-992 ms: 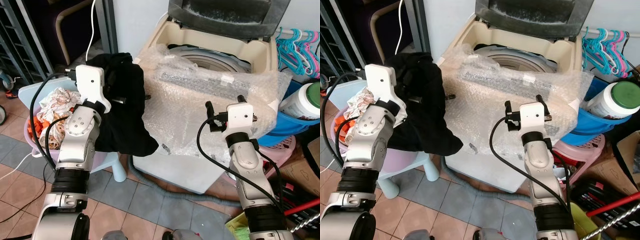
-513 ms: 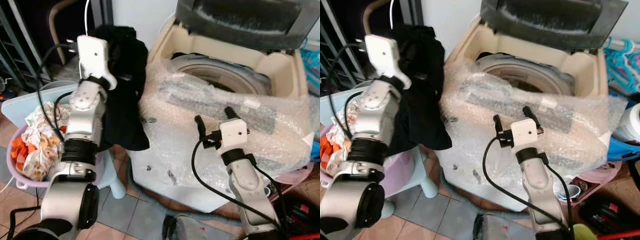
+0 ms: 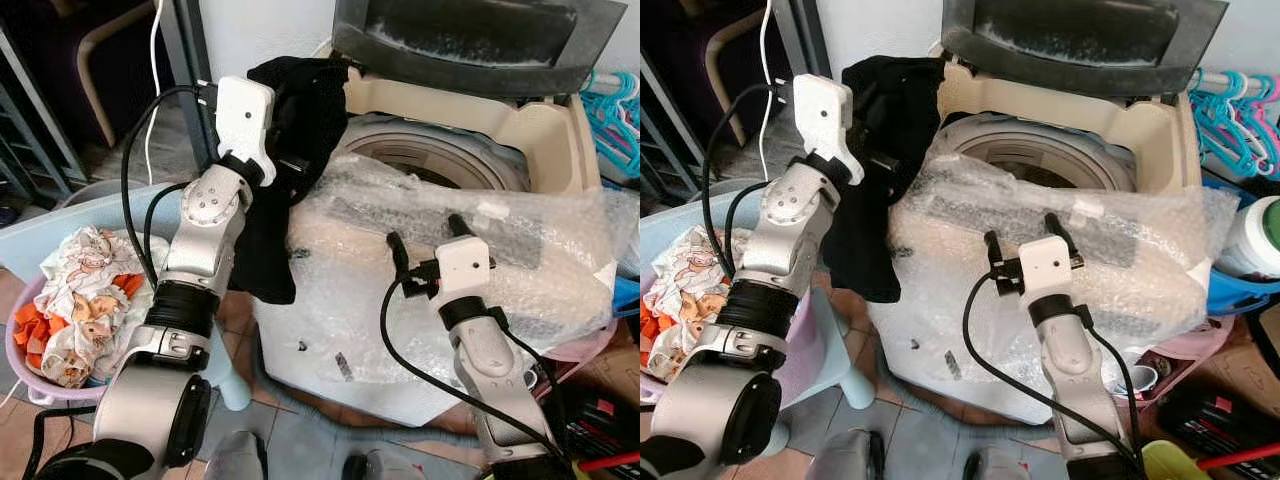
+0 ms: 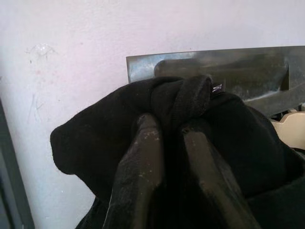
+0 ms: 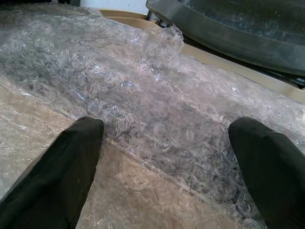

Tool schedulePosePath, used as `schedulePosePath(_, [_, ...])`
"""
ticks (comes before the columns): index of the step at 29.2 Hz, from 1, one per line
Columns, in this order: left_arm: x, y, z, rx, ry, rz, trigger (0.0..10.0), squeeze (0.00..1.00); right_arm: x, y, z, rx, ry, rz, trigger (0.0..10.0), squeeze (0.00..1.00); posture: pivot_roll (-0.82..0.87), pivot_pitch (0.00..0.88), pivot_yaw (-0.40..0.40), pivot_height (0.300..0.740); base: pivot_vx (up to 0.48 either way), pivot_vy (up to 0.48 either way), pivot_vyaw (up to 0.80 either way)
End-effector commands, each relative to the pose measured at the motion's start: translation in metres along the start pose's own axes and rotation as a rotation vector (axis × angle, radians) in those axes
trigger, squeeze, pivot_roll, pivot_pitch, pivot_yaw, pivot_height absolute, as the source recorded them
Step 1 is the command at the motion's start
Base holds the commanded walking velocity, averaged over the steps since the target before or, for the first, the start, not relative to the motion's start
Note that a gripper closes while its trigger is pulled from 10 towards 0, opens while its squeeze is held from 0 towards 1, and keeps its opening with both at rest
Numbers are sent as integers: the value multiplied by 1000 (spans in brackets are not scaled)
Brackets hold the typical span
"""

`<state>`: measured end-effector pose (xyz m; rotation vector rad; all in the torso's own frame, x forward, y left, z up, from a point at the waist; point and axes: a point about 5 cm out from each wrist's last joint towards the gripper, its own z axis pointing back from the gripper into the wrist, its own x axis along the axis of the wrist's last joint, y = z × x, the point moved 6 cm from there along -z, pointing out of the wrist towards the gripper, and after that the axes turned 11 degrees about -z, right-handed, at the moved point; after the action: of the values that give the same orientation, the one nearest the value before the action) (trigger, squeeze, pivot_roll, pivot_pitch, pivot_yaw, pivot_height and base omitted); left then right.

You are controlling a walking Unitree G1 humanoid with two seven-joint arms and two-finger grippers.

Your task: Clothes washing

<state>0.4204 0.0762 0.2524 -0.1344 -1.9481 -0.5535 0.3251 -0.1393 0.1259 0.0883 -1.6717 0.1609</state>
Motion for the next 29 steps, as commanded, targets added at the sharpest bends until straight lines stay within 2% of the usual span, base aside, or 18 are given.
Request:
schedulePosePath(1, [16, 0, -6, -15, -53, 0, 10000, 0, -5, -11, 3, -43, 29, 9, 10000, 0, 14, 65, -49, 740, 0, 0, -800])
schedulePosePath(5, [22, 2, -11, -12, -68, -1, 10000, 0, -4, -15, 9, -58, 19, 28, 10000, 0, 6, 66, -46, 740, 0, 0, -762])
schedulePosePath(10, [20, 2, -13, 6, -52, 4, 10000, 0, -4, -17, 10, -72, 18, 30, 10000, 0, -5, 66, -40, 740, 0, 0, 0])
schedulePosePath(12, [13, 4, -12, 50, -19, -2, 10000, 0, 1, -18, 9, -78, -1, 29, 10000, 0, -5, 66, -40, 740, 0, 0, 0])
schedulePosePath(15, [11, 4, -10, 50, -13, -8, 10000, 0, 7, -19, 10, -81, -20, 31, 10000, 0, -3, 67, -42, 740, 0, 0, 0])
schedulePosePath(18, [13, 8, -9, 43, -38, 3, 10000, 0, -1, -20, 22, -69, 14, 34, 10000, 0, 3, 67, -48, 740, 0, 0, 0])
schedulePosePath(20, [18, 16, -10, 59, -54, 23, 10000, 0, -21, -20, 45, -49, 94, 35, 10000, 0, 2, 69, -49, 740, 366, 0, 0])
schedulePosePath(22, [21, 18, -12, 57, -63, 20, 10000, 0, -26, -22, 53, -47, 117, 37, 10000, 0, -1, 69, -48, 740, 446, 0, 0])
schedulePosePath(25, [26, 18, -16, 54, -76, 11, 10000, 0, -28, -26, 57, -49, 132, 45, 10000, 0, -11, 69, -46, 740, 458, 0, 0])
schedulePosePath(29, [43, 16, -29, 33, -120, -5, 10000, 0, -28, -30, 57, -60, 138, 50, 10000, 0, -18, 65, -44, 740, 279, 0, 0])
